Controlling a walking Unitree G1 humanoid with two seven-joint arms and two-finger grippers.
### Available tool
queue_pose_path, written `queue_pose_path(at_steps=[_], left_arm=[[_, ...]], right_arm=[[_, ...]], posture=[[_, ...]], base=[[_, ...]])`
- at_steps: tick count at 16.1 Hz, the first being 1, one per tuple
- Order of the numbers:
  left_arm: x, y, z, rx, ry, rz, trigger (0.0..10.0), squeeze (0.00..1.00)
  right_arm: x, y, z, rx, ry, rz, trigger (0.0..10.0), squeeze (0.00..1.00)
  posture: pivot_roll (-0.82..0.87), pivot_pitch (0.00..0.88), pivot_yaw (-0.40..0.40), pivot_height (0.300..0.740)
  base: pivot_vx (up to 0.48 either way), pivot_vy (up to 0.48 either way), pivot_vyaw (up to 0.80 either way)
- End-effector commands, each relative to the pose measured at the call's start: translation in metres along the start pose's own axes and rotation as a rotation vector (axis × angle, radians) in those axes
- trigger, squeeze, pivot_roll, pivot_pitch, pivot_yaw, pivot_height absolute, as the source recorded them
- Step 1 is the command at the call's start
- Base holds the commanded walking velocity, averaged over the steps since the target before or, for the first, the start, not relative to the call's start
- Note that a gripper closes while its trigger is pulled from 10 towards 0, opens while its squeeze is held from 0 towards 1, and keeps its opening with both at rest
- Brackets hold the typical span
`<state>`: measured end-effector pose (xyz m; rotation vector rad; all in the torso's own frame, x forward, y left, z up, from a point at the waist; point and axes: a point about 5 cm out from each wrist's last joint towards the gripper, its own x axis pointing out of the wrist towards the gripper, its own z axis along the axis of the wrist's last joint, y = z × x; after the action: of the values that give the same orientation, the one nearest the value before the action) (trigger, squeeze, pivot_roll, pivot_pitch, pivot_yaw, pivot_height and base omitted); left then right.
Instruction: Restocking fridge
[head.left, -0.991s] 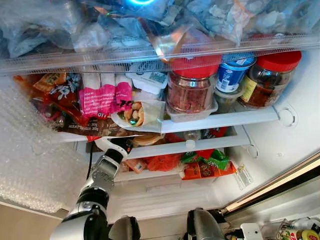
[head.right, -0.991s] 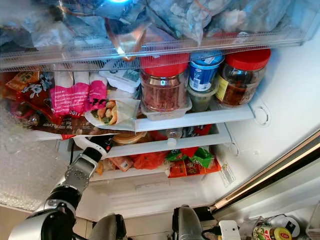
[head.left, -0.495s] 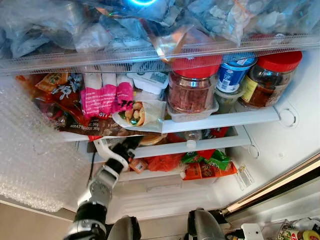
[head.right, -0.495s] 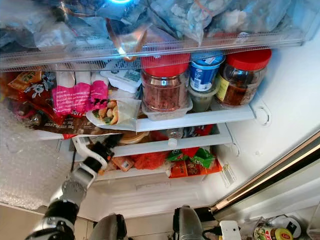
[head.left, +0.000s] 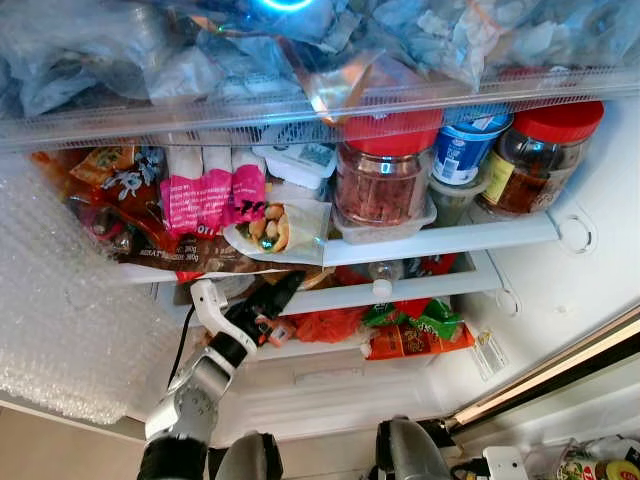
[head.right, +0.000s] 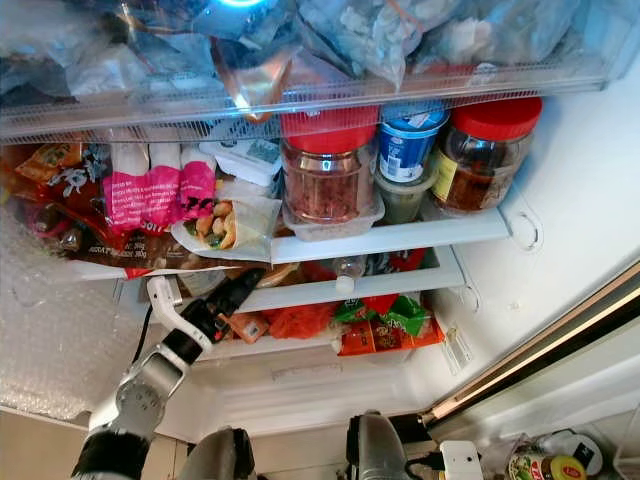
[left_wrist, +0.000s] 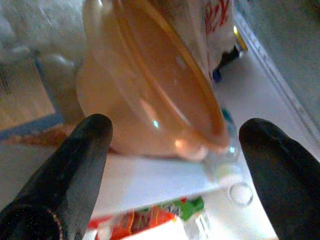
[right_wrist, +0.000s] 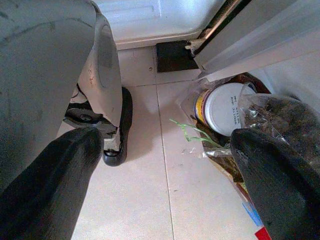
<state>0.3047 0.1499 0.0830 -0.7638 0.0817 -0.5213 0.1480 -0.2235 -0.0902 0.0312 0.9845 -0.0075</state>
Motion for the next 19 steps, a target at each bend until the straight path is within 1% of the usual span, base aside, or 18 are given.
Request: queue_pose_path(at_steps=[1,3,4,7,8,10,13,14,16,17,18,19], left_arm=[[-0.006,-0.002,-0.002,0.036,0.031,-0.002,10.0,0.00],[-0.004,-0.005,-0.001,0.069,0.034,-0.006,10.0,0.00],[0.002,-0.006,-0.002,0.088,0.047,-0.016,10.0,0.00],[0.005,-0.005,-0.003,0.096,0.066,-0.021,10.0,0.00],[0.008,-0.006,-0.003,0.121,0.079,-0.029,10.0,0.00],[0.005,-0.009,-0.003,0.180,0.104,-0.043,10.0,0.00],[-0.003,-0.008,-0.004,0.206,0.122,-0.044,10.0,0.00],[-0.009,-0.010,-0.004,0.244,0.133,-0.046,10.0,0.00],[-0.015,-0.013,-0.003,0.343,0.148,-0.044,10.0,0.00],[-0.017,-0.014,-0.003,0.370,0.150,-0.041,10.0,0.00],[-0.021,-0.017,-0.005,0.466,0.176,-0.045,10.0,0.00],[-0.022,-0.017,-0.006,0.481,0.180,-0.042,10.0,0.00]], right_arm=[[0.000,0.011,-0.009,0.008,0.030,0.032,10.0,0.00],[0.000,0.011,-0.009,0.006,0.030,0.033,10.0,0.00],[0.000,0.011,-0.009,0.004,0.031,0.034,10.0,0.00],[0.000,0.011,-0.009,0.003,0.029,0.033,10.0,0.00],[0.001,0.011,-0.009,0.005,0.028,0.031,10.0,0.00],[0.001,0.011,-0.008,0.008,0.027,0.028,10.0,0.00],[0.001,0.011,-0.008,0.012,0.026,0.028,10.0,0.00],[0.001,0.012,-0.008,0.016,0.025,0.026,10.0,0.00],[0.001,0.012,-0.009,0.023,0.024,0.022,10.0,0.00],[0.001,0.012,-0.009,0.024,0.024,0.021,10.0,0.00],[0.001,0.012,-0.009,0.024,0.025,0.023,10.0,0.00],[0.001,0.013,-0.009,0.024,0.025,0.023,10.0,0.00]], posture=[[-0.07,0.168,0.046,0.635],[-0.06,0.166,0.045,0.635],[-0.06,0.161,0.043,0.635],[-0.07,0.157,0.045,0.635],[-0.08,0.156,0.046,0.635],[-0.07,0.158,0.052,0.635],[-0.08,0.164,0.057,0.635],[-0.08,0.165,0.057,0.635],[-0.08,0.169,0.062,0.635],[-0.08,0.170,0.064,0.635],[-0.08,0.172,0.066,0.635],[-0.08,0.172,0.067,0.635]], base=[[0.000,0.000,0.00],[0.000,0.000,0.00],[0.000,0.000,0.00],[0.000,0.000,0.00],[0.000,0.000,0.00],[0.000,0.000,0.00],[0.000,0.000,0.00],[0.000,0.000,0.00],[0.000,0.000,0.00],[0.000,0.000,0.00],[0.000,0.000,0.00],[0.000,0.000,0.00]])
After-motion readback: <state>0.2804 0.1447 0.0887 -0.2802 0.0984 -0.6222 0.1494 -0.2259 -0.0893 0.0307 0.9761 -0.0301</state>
